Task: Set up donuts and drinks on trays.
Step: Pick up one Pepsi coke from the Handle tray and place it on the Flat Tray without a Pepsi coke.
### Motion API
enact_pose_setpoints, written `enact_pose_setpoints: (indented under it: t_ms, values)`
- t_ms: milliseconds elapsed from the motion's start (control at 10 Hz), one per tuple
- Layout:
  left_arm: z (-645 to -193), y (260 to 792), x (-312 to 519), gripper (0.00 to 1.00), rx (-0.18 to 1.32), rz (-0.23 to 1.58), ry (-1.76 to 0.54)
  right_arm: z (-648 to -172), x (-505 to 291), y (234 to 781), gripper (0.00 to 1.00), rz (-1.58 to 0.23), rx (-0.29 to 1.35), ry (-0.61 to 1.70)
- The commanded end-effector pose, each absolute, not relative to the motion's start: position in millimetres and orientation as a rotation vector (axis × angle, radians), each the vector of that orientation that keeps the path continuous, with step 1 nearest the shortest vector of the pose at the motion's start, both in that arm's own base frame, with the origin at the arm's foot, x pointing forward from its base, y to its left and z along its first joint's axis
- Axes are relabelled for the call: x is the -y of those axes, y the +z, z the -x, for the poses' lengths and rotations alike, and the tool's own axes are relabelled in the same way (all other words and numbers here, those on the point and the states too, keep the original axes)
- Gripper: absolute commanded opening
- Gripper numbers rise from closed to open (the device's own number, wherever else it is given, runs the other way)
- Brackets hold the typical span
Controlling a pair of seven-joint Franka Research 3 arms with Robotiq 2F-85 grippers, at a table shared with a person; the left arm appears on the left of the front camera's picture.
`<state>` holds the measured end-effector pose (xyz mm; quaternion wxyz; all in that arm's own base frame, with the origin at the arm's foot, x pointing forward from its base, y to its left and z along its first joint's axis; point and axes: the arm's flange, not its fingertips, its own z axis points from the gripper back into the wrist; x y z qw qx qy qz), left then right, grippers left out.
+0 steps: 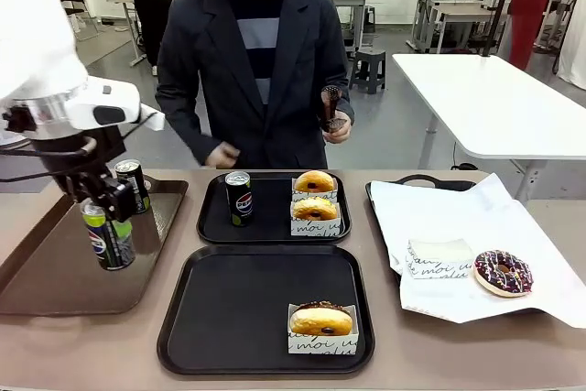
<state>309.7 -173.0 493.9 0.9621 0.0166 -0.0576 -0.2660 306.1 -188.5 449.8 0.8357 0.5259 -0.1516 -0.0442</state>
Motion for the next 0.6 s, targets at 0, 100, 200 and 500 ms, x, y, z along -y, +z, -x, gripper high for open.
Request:
enact_pose_setpoints:
  t_ms: [0, 100, 200, 500]
  values:
    - [-317, 500, 200, 0.58, 0.133, -0.027, -0.586, -309, 189, 451, 1.00, -1.135, 0.350, -0.081]
    - [-318, 500, 218, 0.58, 0.137, -0.029, -0.605, -309, 189, 451, 1.00, -1.135, 0.350, -0.081]
    - [-319, 500, 233, 0.58, 0.133, -0.021, -0.613, -309, 189, 451, 1.00, -1.135, 0.350, -0.081]
    - [-316, 503, 265, 0.58, 0.132, -0.006, -0.636, -309, 189, 451, 1.00, -1.135, 0.350, -0.081]
